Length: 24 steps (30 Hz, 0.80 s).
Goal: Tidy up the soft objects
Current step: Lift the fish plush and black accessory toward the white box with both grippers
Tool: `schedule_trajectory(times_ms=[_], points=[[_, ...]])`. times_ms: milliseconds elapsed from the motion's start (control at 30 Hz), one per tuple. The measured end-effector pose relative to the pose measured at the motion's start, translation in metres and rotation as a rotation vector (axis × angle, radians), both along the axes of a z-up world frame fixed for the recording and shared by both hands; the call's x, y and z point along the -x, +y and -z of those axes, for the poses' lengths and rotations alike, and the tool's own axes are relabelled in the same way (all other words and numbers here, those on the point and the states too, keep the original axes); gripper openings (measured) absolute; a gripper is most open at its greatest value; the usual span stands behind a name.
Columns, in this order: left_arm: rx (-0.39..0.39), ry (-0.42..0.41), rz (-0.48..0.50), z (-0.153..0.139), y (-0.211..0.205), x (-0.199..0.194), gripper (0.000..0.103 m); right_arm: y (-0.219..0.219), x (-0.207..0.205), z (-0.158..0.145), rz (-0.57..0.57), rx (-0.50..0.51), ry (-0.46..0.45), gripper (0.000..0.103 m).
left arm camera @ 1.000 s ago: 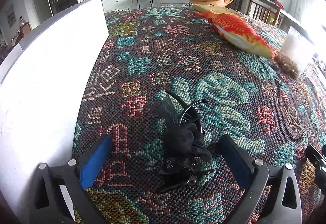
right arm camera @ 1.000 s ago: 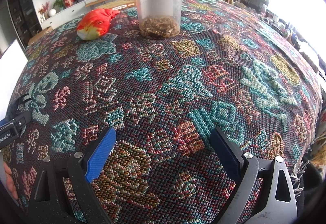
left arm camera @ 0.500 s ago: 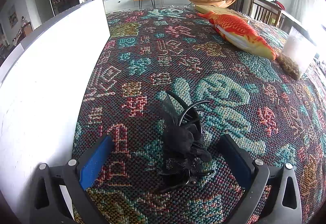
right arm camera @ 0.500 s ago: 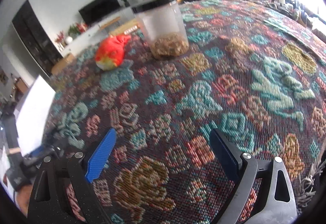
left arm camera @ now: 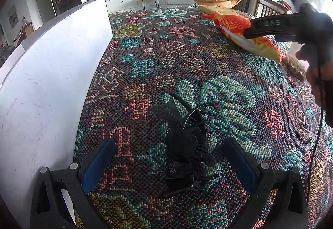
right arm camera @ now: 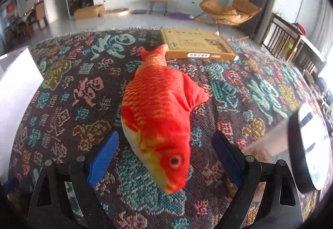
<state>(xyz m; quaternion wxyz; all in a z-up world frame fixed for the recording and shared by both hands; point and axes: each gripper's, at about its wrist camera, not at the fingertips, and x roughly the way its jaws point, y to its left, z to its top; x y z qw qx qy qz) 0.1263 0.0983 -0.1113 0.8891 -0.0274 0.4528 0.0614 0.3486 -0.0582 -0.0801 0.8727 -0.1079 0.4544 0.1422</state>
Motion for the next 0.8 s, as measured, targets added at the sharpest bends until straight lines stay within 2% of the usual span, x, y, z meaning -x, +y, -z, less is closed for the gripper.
schedule_trajectory(times_ms=[33,67,100,133,233,467,633,700,800], points=[[0.000,0.000,0.000,0.000,0.000,0.000,0.103,0.001,-0.004,0.007,0.004,-0.003,0.021,0.091],[0.000,0.000,0.000,0.000,0.000,0.000,0.103,0.000,-0.006,0.011,0.005,-0.023,0.038,0.085],[0.000,0.000,0.000,0.000,0.000,0.000,0.103,-0.004,-0.005,0.015,-0.001,-0.059,0.064,0.073],[0.000,0.000,0.000,0.000,0.000,0.000,0.103,-0.007,-0.004,0.018,-0.002,-0.094,0.095,0.042],[0.000,0.000,0.000,0.000,0.000,0.000,0.103,-0.012,0.014,0.014,0.004,-0.124,0.095,0.033],[0.000,0.000,0.000,0.000,0.000,0.000,0.103,-0.041,0.097,-0.004,-0.041,-0.226,0.147,0.031],[0.012,0.004,0.002,-0.001,0.001,0.000,0.103,-0.096,0.172,-0.019,-0.021,-0.335,0.164,0.031],[0.056,0.013,0.012,-0.004,0.006,0.003,0.103,-0.125,0.201,-0.025,0.009,-0.371,0.166,0.031],[0.194,-0.028,0.012,-0.010,0.019,0.019,0.103,-0.175,0.229,-0.036,0.090,-0.391,0.122,0.031]])
